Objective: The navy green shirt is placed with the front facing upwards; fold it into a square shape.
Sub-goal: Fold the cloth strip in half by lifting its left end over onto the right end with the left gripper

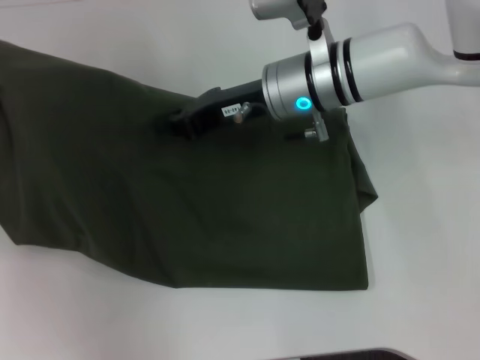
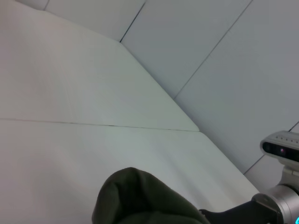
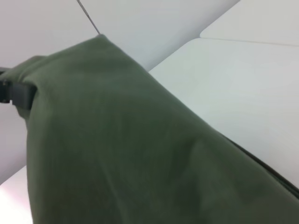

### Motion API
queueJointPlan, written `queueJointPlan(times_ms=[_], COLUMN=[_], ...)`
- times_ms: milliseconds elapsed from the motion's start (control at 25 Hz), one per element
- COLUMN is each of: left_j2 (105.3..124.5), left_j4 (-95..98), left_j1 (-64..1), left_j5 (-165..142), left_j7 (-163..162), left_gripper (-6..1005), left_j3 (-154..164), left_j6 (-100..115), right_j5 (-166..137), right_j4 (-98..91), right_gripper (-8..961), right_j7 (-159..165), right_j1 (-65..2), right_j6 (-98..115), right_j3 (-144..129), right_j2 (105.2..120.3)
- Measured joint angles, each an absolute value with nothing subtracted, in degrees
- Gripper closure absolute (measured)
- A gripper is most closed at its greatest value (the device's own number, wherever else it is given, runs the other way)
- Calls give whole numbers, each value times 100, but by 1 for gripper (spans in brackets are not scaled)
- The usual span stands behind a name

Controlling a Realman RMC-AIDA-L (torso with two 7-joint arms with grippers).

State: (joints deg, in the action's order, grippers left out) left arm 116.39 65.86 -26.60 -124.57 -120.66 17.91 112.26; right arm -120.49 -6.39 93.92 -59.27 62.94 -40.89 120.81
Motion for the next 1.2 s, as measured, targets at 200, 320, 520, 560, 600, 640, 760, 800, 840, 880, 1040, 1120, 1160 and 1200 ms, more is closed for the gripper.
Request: queueJointPlan(times_ms=[200, 320, 520, 560, 600, 640, 760, 800, 840, 880, 1040, 1120, 1160, 1200], left_j2=[11590, 11564, 11558, 11558, 11558, 11557, 11557, 11557, 11557, 11559, 11591, 11630, 11642, 11657], left_j4=[6591, 6597, 6602, 6600, 6594, 6579, 6528, 6519, 6519, 6480, 6333, 6247, 6198, 6133], left_j1=[-2605, -2585, -2571, -2570, -2574, -2584, -2625, -2643, -2643, -2677, -2770, -2827, -2846, -2866], left_j5=[-12491, -12548, -12599, -12599, -12599, -12599, -12599, -12599, -12599, -12585, -12492, -12443, -12408, -12362], left_j7=[-12062, -12061, -12045, -12036, -12031, -12023, -12013, -12012, -12012, -12014, -12020, -12019, -12015, -12010], left_gripper=[899, 899, 898, 898, 898, 898, 897, 897, 897, 897, 896, 895, 895, 895], left_j3=[1634, 1562, 1519, 1517, 1521, 1532, 1572, 1581, 1581, 1589, 1602, 1650, 1688, 1740], left_j6=[11309, 11340, 11401, 11415, 11417, 11417, 11387, 11380, 11380, 11380, 11421, 11428, 11427, 11423], right_j5=[-12055, -12054, -12051, -12050, -12050, -12050, -12048, -12048, -12048, -12048, -12083, -12095, -12096, -12097], right_j4=[-592, -574, -564, -558, -548, -532, -502, -499, -497, -489, -388, -321, -298, -284], right_gripper=[918, 918, 918, 918, 918, 918, 918, 918, 918, 918, 917, 918, 918, 918], right_j7=[9463, 9466, 9548, 9570, 9585, 9594, 9560, 9528, 9504, 9477, 9416, 9398, 9397, 9396], right_j1=[-6098, -6171, -6222, -6233, -6245, -6259, -6264, -6253, -6242, -6228, -6234, -6278, -6294, -6300], right_j6=[6135, 6100, 5973, 5949, 5938, 5940, 6082, 6167, 6234, 6292, 6332, 6307, 6291, 6279], right_j3=[-4139, -4139, -4139, -4139, -4140, -4140, -4140, -4140, -4140, -4140, -4188, -4275, -4308, -4320], right_j2=[12094, 12100, 12103, 12103, 12103, 12103, 12102, 12103, 12103, 12103, 12103, 12116, 12126, 12132])
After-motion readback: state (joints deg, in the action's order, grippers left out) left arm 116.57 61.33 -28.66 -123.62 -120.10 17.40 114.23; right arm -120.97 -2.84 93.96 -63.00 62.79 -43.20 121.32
